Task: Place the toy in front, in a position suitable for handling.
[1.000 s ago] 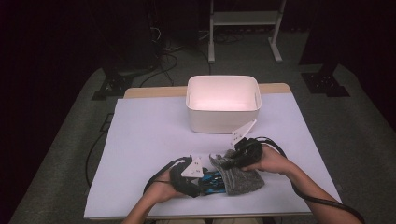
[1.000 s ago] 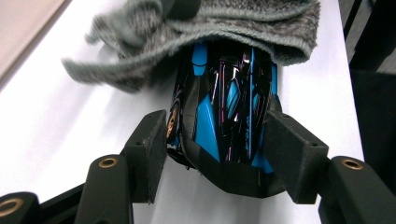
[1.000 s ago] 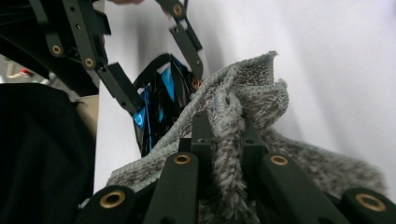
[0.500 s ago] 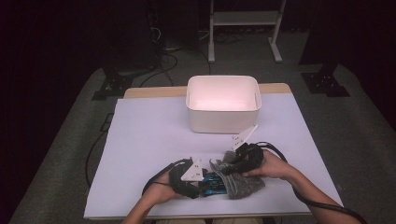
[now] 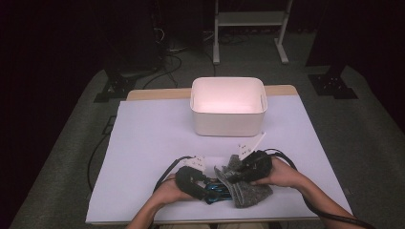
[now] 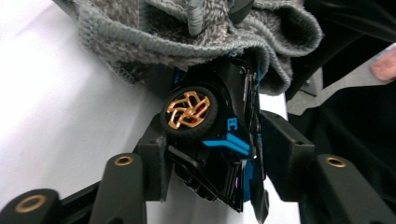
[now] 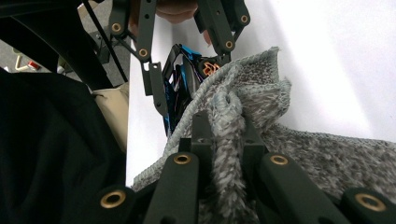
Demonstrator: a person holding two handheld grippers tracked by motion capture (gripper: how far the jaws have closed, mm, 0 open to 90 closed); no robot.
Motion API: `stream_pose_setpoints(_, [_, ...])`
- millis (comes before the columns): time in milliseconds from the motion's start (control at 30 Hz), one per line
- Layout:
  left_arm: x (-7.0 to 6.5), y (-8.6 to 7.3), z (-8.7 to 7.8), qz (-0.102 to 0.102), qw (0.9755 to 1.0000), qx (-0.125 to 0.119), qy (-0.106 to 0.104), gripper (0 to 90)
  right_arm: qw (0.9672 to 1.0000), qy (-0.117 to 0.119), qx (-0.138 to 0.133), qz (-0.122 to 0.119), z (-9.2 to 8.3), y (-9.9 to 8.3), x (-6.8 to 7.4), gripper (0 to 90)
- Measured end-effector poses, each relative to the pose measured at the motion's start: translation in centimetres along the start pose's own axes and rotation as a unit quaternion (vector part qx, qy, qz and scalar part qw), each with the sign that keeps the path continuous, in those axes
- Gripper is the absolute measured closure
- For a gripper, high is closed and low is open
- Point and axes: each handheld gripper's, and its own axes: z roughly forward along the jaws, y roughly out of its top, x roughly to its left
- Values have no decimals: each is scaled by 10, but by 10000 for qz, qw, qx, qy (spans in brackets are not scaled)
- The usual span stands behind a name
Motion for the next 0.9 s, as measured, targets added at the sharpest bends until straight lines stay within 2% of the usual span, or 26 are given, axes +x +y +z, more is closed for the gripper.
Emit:
stream_pose_setpoints(100, [-3,1,0,277,9996,32,56,508,9999,-43,-3,-107,-1,1,4,809])
stream_pose_setpoints(200, [-6,5,-2,697,9973,120,210,513,9998,-69,-22,-211,-3,2,8,810])
stream_pose_setpoints(233, [-6,6,-3,753,9968,119,240,514,9997,-96,-39,-236,-3,2,8,810])
stream_pose_setpoints(333, [-7,11,-10,1245,9906,231,524,518,9995,-172,-100,-251,-6,6,8,810])
stream_pose_setpoints(367, [-7,12,-14,1457,9872,223,611,519,9994,-201,-124,-254,-7,8,7,810])
stream_pose_setpoints(500, [-1,10,-26,1822,9797,261,790,526,9988,-298,-237,-319,-3,20,3,810])
stream_pose_setpoints(567, [1,5,-27,1861,9786,267,835,524,9987,-305,-166,-377,4,25,3,810])
stream_pose_setpoints(600, [1,2,-27,1805,9796,308,825,524,9985,-313,-70,-444,8,27,4,810])
stream_pose_setpoints(633, [3,-2,-27,1642,9825,274,841,523,9984,-310,3,-467,11,27,5,811])
stream_pose_setpoints(667, [4,-5,-27,1482,9852,177,839,517,9980,-321,121,-532,13,27,7,812])
stream_pose_setpoints(733, [6,-13,-33,1116,9902,-152,825,442,9977,-301,188,-574,14,27,10,812])
stream_pose_setpoints(833, [5,-18,-36,1021,9912,-137,834,477,9975,-317,232,-592,11,25,12,812])
stream_pose_setpoints(867, [6,-20,-36,933,9924,-133,787,495,9973,-335,242,-604,10,25,13,812])
stream_pose_setpoints(900, [6,-22,-36,922,9928,-161,750,544,9973,-369,239,-595,8,24,14,812])
